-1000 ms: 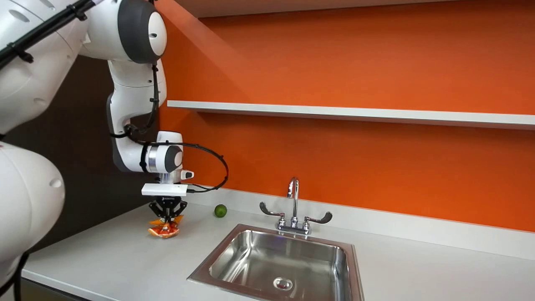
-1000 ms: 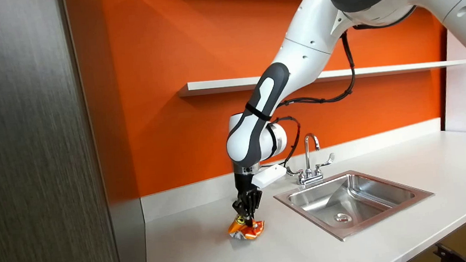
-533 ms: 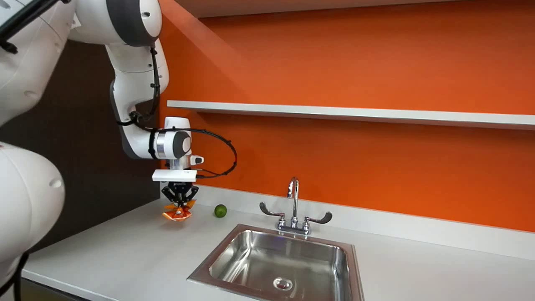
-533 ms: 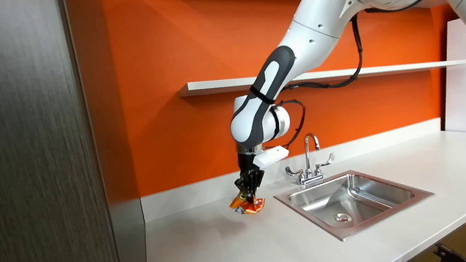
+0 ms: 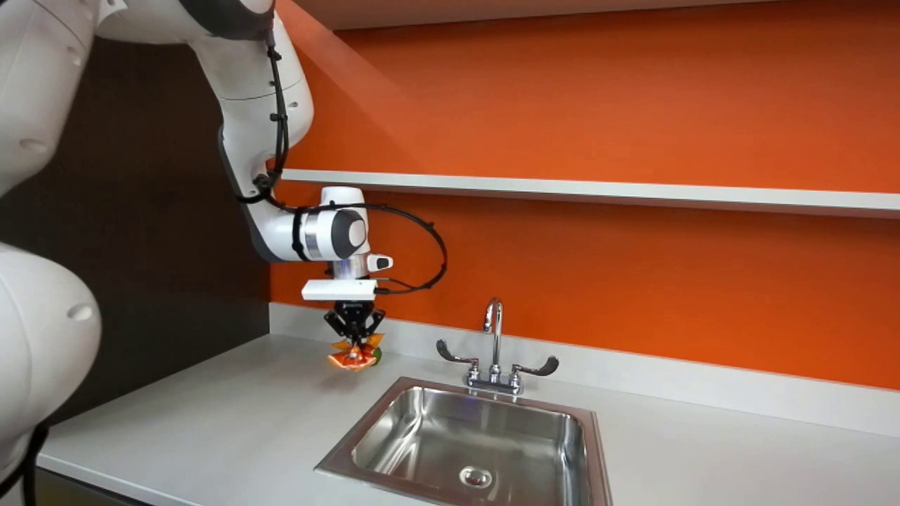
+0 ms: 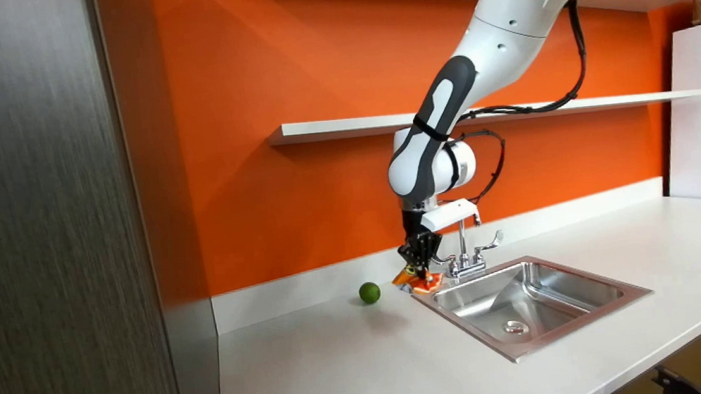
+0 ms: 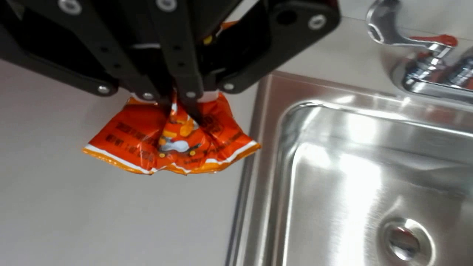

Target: Put the orange packet in the sink.

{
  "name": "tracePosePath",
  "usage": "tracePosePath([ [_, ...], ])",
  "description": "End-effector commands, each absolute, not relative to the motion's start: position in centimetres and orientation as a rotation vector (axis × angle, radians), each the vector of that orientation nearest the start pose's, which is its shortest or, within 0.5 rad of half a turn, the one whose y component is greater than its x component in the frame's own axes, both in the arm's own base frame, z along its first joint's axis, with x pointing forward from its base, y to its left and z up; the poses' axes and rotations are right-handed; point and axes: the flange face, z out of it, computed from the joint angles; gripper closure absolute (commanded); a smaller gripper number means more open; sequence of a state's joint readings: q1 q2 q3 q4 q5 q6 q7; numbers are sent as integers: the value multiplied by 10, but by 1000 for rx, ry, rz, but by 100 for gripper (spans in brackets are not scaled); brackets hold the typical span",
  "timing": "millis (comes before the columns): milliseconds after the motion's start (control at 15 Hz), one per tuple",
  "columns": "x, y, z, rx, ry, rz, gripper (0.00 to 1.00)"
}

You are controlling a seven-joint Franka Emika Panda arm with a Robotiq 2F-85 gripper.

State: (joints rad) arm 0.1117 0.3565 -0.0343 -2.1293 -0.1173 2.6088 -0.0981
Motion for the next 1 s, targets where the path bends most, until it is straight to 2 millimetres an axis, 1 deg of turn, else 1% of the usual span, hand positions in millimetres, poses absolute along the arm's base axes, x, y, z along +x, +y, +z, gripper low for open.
tracePosePath([
  [0,571,-12,265,-3239,-259,-199,98],
  [267,563,-83,268,-3266,-71,-198,98],
  [333,562,-98,266,-3269,-28,-193,98],
  [467,559,-121,259,-3277,38,-185,98],
  [667,552,-145,243,-3280,106,-171,98],
  [933,546,-158,210,-3272,143,-139,98],
])
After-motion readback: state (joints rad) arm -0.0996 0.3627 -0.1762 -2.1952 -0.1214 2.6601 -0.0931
